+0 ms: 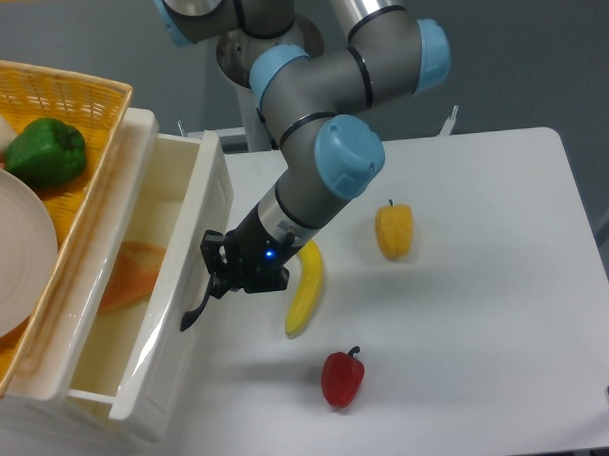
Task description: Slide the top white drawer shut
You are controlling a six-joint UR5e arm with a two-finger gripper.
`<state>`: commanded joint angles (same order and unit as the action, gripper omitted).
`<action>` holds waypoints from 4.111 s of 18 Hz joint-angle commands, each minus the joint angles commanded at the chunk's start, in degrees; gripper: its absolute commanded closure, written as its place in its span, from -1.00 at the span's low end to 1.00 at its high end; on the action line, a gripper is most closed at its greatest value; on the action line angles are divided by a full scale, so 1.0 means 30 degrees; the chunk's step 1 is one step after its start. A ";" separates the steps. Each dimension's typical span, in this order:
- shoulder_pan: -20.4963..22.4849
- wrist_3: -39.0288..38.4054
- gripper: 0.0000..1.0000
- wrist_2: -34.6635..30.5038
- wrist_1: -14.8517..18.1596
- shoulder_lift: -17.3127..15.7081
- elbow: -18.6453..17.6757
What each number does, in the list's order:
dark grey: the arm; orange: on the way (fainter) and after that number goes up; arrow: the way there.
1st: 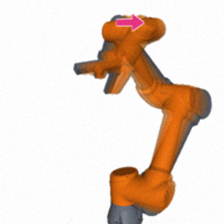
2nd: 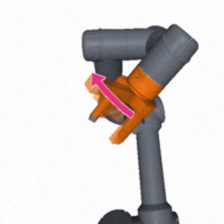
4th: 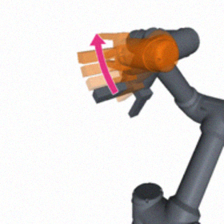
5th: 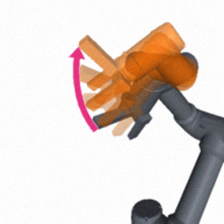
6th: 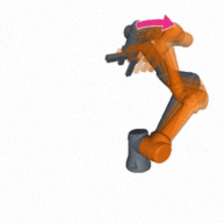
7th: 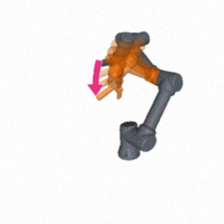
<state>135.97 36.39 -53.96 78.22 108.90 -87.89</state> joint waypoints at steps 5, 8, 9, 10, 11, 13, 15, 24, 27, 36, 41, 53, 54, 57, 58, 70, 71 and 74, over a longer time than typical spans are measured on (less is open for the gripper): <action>-0.0381 -0.0292 0.83 -0.0029 0.0000 0.0000 0.0000; -0.0440 -0.0352 0.82 -0.0029 0.0029 0.0000 -0.0029; -0.0440 -0.0352 0.81 -0.0029 0.0000 -0.0029 -0.0087; -0.0469 -0.0381 0.81 -0.0058 -0.0029 -0.0058 -0.0204; -0.0615 -0.0410 0.81 -0.0059 -0.0029 -0.0146 -0.0234; -0.0821 -0.0440 0.80 -0.0059 -0.0029 -0.0176 -0.0264; -0.0880 -0.0440 0.79 -0.0059 -0.0029 -0.0175 -0.0351; -0.1348 -0.0937 0.78 -0.0088 -0.0234 -0.0117 -0.0352; -0.1349 -0.1142 0.77 -0.0059 -0.0263 -0.0117 -0.0352; -0.1262 -0.0997 0.71 -0.0088 -0.0322 -0.0058 -0.0410; -0.0267 -0.0909 0.62 -0.0320 -0.0352 -0.0117 -0.0234; 0.4594 0.1870 -0.16 -0.3074 -0.0322 -0.0088 0.0059; 0.5034 0.2368 -0.25 -0.3250 -0.0322 -0.0030 0.0059; 0.6294 0.4008 -0.61 -0.4332 -0.0293 0.0088 0.0030; 0.6704 0.4477 -0.76 -0.4742 -0.0293 0.0117 0.0029; 0.9928 1.3144 -1.00 -0.9286 -0.0410 0.1844 0.1053; 1.0221 1.3908 -1.00 -0.9374 -0.0584 0.2020 0.1229; 1.0954 1.5667 -1.00 -0.9463 -0.1287 0.2664 0.1785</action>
<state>168.83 83.39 -82.35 74.36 116.89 -82.54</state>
